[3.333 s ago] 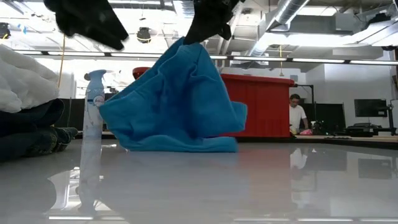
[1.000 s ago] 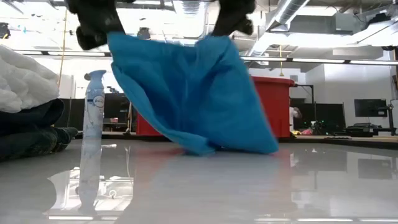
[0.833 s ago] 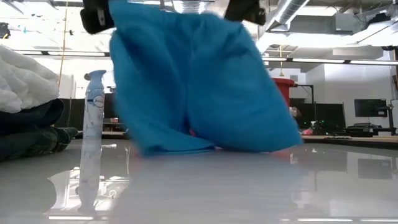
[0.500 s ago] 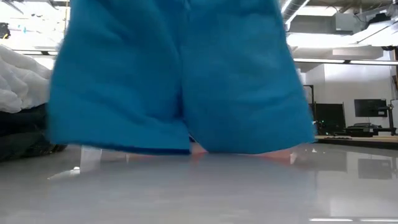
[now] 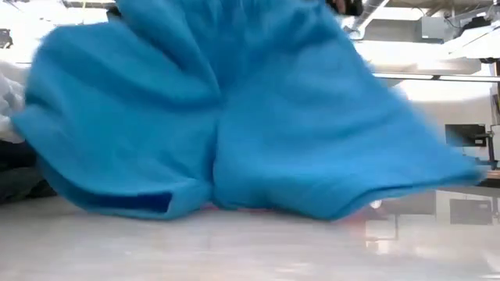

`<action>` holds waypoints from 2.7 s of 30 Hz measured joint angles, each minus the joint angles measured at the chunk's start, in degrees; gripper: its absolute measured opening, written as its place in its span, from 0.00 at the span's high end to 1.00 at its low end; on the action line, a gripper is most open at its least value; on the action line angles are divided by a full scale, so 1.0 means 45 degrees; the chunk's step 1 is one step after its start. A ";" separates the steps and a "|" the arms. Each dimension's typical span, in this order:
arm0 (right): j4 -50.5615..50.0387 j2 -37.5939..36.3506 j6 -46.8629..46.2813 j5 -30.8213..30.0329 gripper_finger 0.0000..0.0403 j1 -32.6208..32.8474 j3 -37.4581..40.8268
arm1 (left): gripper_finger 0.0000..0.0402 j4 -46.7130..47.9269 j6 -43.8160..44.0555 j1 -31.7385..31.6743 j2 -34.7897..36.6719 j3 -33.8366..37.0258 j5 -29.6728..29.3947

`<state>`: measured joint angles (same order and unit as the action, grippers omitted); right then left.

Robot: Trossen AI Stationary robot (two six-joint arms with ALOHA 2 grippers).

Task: Fold Laundry from Bin
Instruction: Fold the blue shorts from the red bin

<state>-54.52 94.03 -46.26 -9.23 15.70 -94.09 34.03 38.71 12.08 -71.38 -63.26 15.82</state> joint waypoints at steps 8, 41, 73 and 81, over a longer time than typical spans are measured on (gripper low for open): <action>0.0580 0.0245 0.1369 0.0023 0.94 -0.2094 0.1941 | 1.00 -0.0108 -0.3401 -0.1922 -0.1828 0.1034 -0.0448; 0.2544 0.0519 0.3390 0.0364 0.94 -0.7842 0.3688 | 0.47 -0.2986 -0.6563 -0.5463 -0.3733 0.0986 -0.1732; -0.0170 -0.0697 1.0896 0.4375 0.59 -0.7180 0.4210 | 0.62 -0.6118 -0.4436 -0.3098 -0.7298 0.1606 -0.2476; 0.3496 -0.3967 0.8625 0.1762 0.60 -0.3109 0.8489 | 0.62 -0.5826 -0.4651 -0.2853 -0.7269 0.1606 -0.2508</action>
<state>-38.79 76.18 -7.45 -1.31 1.71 -55.89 7.81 17.78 -0.76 -104.09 -56.03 4.53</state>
